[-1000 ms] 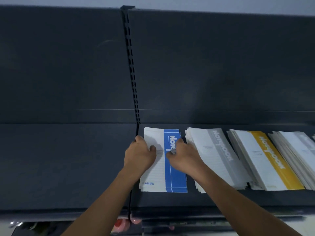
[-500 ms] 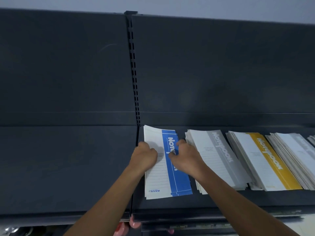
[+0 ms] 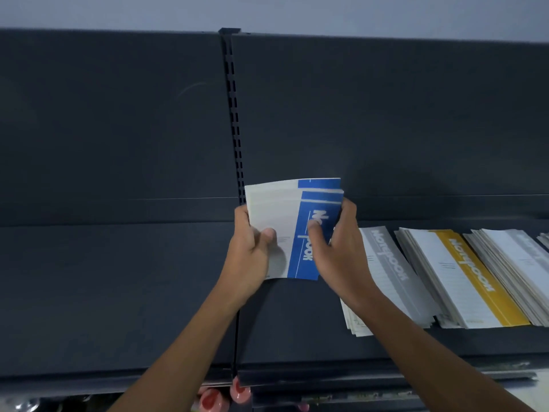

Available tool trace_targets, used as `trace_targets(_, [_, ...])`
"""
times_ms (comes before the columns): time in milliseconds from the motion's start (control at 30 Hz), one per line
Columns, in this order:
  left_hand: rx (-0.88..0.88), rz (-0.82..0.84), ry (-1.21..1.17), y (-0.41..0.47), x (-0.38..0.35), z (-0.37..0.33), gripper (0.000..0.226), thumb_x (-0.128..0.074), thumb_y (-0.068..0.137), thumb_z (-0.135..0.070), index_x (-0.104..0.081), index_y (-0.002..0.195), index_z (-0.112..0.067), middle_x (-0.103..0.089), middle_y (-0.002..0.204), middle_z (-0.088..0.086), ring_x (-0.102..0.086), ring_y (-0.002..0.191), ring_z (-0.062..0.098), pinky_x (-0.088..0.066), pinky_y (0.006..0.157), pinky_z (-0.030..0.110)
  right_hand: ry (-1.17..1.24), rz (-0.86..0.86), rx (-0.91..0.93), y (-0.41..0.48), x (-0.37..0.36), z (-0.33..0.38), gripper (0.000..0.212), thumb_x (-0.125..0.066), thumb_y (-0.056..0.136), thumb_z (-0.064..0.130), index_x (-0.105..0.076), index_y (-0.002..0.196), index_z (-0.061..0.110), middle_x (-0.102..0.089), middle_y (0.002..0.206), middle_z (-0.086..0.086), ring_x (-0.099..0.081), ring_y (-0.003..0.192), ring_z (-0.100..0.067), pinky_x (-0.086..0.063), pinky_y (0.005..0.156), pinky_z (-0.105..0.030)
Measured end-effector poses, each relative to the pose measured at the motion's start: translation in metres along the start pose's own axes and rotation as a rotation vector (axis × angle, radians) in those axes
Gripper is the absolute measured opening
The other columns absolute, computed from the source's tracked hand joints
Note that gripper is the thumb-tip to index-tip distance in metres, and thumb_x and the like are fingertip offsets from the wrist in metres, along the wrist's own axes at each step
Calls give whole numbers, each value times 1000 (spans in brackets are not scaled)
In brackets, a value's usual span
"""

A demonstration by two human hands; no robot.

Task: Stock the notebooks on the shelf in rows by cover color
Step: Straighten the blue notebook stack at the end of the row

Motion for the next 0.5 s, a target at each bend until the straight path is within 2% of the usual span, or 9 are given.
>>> trace_targets(100, [10,31,-44,-3,-2,0,39,-50,103,-13,-38,136,-28,-62,111,-25,-58,104,-9,-46,82,13,22,39,-22,-7,-4,-2,38,-57,98,18,-36,126,32,-56,115,19,-59,101,5,-48,75,-10])
trace_targets(200, [28,36,-69,-4,-2,3,42,-55,100,-17,-41,137,-32,-63,112,-26,-59,105,-7,-46,87,20,29,57,-79,-11,-5,-13,42,-58,98,16,-35,130,30,-57,112,26,-58,99,13,-48,70,-9])
trace_targets(367, [21,8,-92,-2,-1,5,47,-59,98,-19,-43,140,-32,-64,115,-20,-61,108,1,-46,89,23,16,70,-140,-10,-9,-25,42,-58,96,17,-41,133,28,-60,114,18,-58,95,10,-46,67,-7])
trace_targets(500, [3,-9,-101,-1,0,5,51,-59,97,-18,-40,142,-32,-63,115,-23,-60,109,0,-45,89,20,8,90,-163,-9,-13,-30,43,-58,96,19,-40,133,31,-61,112,17,-59,92,10,-46,65,-9])
Point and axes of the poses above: each hand's wrist, its own y-axis towards the middle knuckle, its own x-axis out of the back of the hand, z = x × y, the point moved 10 cm from there along y, towards the middle knuckle
